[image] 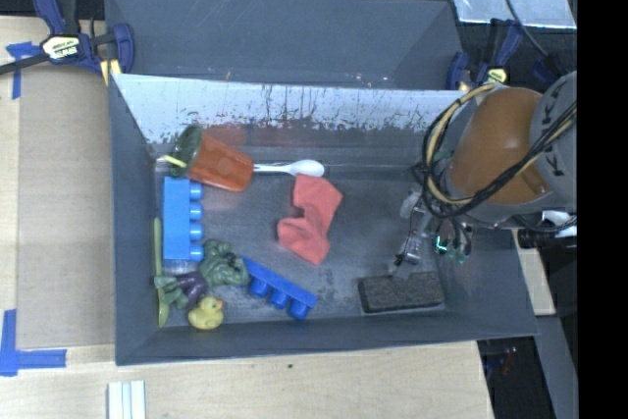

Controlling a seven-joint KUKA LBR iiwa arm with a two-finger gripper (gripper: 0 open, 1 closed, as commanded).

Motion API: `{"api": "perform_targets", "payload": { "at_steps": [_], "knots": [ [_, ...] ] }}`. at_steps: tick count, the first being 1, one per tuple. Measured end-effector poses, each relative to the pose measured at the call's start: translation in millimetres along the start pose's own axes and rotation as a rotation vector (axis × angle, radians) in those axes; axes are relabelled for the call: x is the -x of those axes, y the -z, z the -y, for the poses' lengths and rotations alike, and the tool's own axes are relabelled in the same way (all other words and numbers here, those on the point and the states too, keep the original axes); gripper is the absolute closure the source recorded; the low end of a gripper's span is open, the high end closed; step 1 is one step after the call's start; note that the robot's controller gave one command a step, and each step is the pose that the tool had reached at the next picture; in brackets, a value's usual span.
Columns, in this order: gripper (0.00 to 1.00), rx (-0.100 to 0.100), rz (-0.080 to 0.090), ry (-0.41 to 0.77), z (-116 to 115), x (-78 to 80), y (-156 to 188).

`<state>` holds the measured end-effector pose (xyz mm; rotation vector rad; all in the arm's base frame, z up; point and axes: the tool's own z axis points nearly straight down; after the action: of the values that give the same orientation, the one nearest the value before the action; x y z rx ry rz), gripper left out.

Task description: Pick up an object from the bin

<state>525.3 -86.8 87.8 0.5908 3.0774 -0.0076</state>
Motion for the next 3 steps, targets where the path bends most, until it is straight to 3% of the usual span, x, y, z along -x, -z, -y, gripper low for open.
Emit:
{"api": "perform_targets", "payload": {
  "at_steps": [1, 2, 3],
  "knots": [
    [0.00, -0.001, 0.000, 0.001, -0.1, 0.8, 0.5],
    [0.00, -0.001, 0.015, 0.105, -19.1, -39.0, -5.3],
    [0.00, -0.001, 0.005, 0.143, -50.0, -26.3, -6.9]
  ]
}}
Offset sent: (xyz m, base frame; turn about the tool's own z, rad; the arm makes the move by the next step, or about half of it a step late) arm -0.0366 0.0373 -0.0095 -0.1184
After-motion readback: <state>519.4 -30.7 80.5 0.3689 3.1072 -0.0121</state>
